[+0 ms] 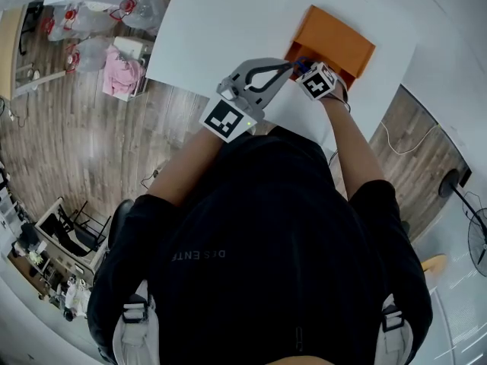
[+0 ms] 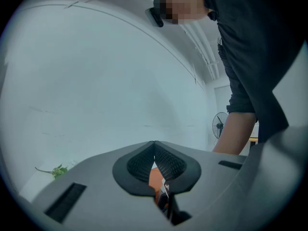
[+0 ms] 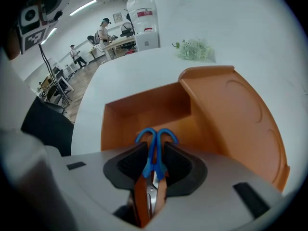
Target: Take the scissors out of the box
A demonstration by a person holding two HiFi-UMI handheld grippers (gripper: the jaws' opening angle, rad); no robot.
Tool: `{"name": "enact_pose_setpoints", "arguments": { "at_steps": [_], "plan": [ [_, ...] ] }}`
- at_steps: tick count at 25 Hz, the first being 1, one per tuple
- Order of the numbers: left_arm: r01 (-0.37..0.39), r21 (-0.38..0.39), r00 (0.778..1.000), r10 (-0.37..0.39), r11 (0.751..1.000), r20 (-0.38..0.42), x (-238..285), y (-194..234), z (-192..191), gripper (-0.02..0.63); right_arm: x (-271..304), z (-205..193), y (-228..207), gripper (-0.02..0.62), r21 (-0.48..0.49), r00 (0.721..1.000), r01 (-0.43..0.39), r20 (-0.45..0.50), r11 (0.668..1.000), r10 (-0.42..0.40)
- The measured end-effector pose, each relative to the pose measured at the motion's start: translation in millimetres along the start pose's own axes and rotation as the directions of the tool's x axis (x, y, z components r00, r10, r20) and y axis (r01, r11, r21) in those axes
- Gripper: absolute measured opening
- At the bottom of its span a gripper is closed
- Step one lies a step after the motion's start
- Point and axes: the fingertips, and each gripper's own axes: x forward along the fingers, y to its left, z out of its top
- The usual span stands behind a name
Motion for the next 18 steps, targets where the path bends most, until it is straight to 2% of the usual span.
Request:
{"name": "enact_pose_setpoints", "arguments": {
  "at_steps": [6, 13, 18],
  "plan": [
    [-0.011, 0.004, 1.000, 0.011, 1.000, -0.004, -3, 5, -2, 0.020, 5, 2, -1, 0.106, -0.016, 1.000, 0.006, -0.016, 1.000, -0.007],
    [-0.006, 0.000, 1.000, 0.006, 1.000, -0.006, -4, 1, 1, 0.020, 3, 1, -2, 0.092, 0.011, 1.000, 0.009, -0.019, 1.000, -0.009],
    [-0.008, -0.015, 1.000, 0.008, 1.000, 0.002, -7, -2, 5, 0.020, -13, 6, -3, 0.091, 0.044, 0.999, 0.016, 0.047, 0.999, -0.018]
  ]
}}
